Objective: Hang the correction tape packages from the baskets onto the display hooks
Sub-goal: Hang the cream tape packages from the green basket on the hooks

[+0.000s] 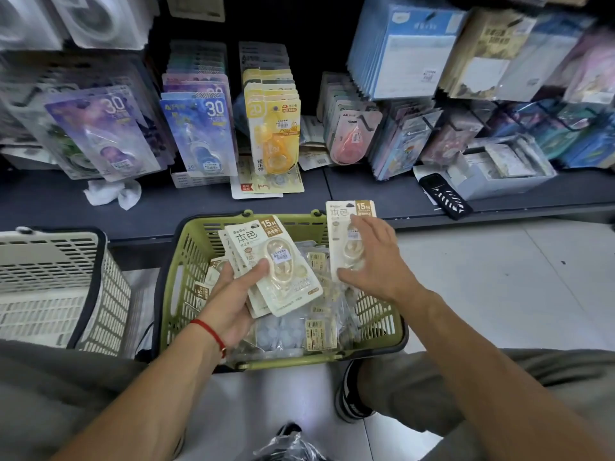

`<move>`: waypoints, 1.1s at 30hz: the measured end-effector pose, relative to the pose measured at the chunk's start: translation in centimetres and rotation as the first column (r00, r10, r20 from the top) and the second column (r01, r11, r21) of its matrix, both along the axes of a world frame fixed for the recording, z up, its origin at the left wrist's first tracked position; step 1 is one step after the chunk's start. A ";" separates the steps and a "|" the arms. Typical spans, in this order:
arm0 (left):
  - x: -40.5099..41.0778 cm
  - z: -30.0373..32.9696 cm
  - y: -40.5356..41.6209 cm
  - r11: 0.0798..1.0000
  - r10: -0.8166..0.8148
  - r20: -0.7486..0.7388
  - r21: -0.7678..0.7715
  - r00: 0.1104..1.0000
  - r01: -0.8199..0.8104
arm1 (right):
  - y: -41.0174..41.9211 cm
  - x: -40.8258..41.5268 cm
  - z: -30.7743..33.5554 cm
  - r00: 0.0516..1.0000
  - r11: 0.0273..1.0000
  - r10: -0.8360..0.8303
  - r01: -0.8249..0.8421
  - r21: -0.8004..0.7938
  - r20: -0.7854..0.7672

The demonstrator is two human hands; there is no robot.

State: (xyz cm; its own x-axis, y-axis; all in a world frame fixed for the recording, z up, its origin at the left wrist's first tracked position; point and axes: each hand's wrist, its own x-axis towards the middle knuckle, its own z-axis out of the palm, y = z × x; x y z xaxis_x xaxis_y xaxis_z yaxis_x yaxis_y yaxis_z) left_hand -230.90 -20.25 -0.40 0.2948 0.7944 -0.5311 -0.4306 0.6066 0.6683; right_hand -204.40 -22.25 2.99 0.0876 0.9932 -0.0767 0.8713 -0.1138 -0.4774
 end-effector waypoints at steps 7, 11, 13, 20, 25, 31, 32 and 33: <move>1.1 4.6 1.2 0.992 -0.099 0.230 0.099 0.968 0.078 | 0.0 -4.6 7.2 0.936 0.956 0.291 -0.276 0.100 -0.197; 1.3 8.4 1.8 0.970 -0.181 0.319 0.214 0.930 0.116 | 0.8 -5.1 11.5 0.923 0.923 0.367 -0.347 0.167 -0.114; 1.3 10.5 2.0 0.952 -0.216 0.327 0.279 0.920 0.125 | 1.1 -5.2 13.8 0.911 0.904 0.407 -0.390 0.172 -0.073; -0.6 17.9 5.6 0.900 -0.115 0.175 0.435 0.978 0.028 | 5.2 -7.1 21.9 0.864 0.892 0.437 -0.381 0.243 -0.250; -4.3 21.7 9.8 0.844 0.001 0.134 0.532 0.991 -0.073 | 10.4 -11.1 24.0 0.814 0.959 0.232 -0.100 0.265 -0.532; -8.1 23.1 13.5 0.781 0.042 0.085 0.619 0.995 -0.086 | 14.9 -14.5 23.2 0.629 0.950 0.278 -0.066 0.307 -0.726; -8.7 22.8 14.0 0.777 0.056 0.092 0.621 0.994 -0.102 | 15.5 -14.9 22.9 0.611 0.943 0.295 -0.063 0.326 -0.735; -9.3 22.5 14.3 0.776 0.074 0.098 0.620 0.992 -0.119 | 16.0 -15.3 22.5 0.595 0.940 0.299 -0.048 0.338 -0.746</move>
